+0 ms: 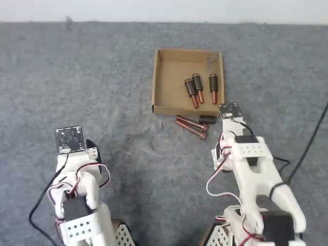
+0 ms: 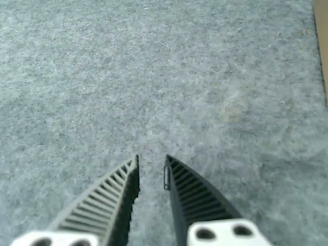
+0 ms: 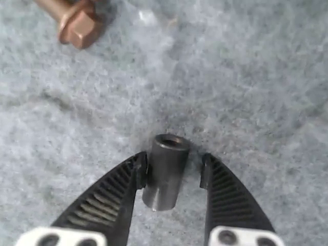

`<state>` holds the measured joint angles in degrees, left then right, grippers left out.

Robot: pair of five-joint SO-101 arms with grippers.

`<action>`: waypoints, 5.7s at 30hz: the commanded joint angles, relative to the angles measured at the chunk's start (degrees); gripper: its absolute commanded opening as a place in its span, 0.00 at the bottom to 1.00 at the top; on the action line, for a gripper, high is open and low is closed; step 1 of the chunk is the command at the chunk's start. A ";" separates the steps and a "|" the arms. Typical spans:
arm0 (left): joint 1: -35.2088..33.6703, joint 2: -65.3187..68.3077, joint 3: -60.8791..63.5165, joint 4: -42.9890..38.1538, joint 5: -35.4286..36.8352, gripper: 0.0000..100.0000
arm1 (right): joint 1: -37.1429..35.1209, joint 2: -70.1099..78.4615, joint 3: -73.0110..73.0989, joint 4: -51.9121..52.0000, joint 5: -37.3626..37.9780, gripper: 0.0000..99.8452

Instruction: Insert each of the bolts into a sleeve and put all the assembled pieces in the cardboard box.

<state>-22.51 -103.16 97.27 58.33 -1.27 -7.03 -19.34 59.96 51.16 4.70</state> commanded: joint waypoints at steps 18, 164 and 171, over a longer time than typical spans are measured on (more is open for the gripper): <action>-0.18 -1.23 -1.10 -1.41 0.00 0.08 | 9.36 -4.70 -3.16 -0.48 -4.13 0.01; 54.33 155.87 -138.86 34.73 -22.15 0.01 | 24.04 3.56 -6.68 -10.42 -4.75 0.01; 47.82 155.78 -138.86 35.52 -8.26 0.01 | 24.04 3.56 -6.68 -10.42 -4.75 0.01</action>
<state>31.91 54.20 -40.84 93.76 -16.04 16.53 -15.74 56.79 41.58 0.48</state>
